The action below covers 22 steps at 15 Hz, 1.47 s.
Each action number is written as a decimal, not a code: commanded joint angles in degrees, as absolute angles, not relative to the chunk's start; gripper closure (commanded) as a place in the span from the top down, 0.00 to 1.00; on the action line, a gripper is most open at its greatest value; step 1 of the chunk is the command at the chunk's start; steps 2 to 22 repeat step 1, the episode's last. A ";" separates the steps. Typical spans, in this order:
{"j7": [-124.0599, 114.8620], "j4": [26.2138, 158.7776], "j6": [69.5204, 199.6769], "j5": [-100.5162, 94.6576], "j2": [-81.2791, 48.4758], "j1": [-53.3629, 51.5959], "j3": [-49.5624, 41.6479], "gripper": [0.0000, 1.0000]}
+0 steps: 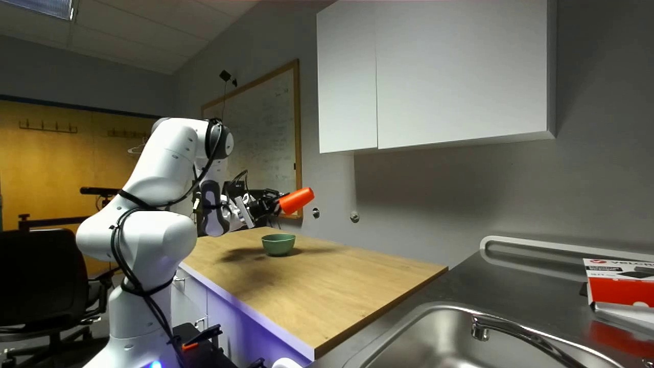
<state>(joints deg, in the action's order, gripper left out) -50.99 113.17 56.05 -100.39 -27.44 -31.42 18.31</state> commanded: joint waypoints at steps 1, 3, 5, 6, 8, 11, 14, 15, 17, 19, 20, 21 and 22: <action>-50.87 113.00 54.94 -99.94 -27.48 -30.24 19.78 0.04; -50.87 113.00 54.94 -99.94 -27.48 -30.24 19.78 0.04; -50.87 113.00 54.94 -99.94 -27.48 -30.24 19.78 0.04; -50.87 113.00 54.94 -99.94 -27.48 -30.24 19.78 0.04; -50.87 113.00 54.94 -99.94 -27.48 -30.24 19.78 0.04; -50.87 113.00 54.94 -99.94 -27.48 -30.24 19.78 0.04; -50.87 113.00 54.94 -99.94 -27.48 -30.24 19.78 0.04; -50.87 113.00 54.94 -99.94 -27.48 -30.24 19.78 0.04; -50.87 113.00 54.94 -99.94 -27.48 -30.24 19.78 0.04; -50.87 113.00 54.94 -99.94 -27.48 -30.24 19.78 0.04; -50.87 113.00 54.94 -99.94 -27.48 -30.24 19.78 0.04; -50.87 113.00 54.94 -99.94 -27.48 -30.24 19.78 0.04; -50.87 113.00 54.94 -99.94 -27.48 -30.24 19.78 0.04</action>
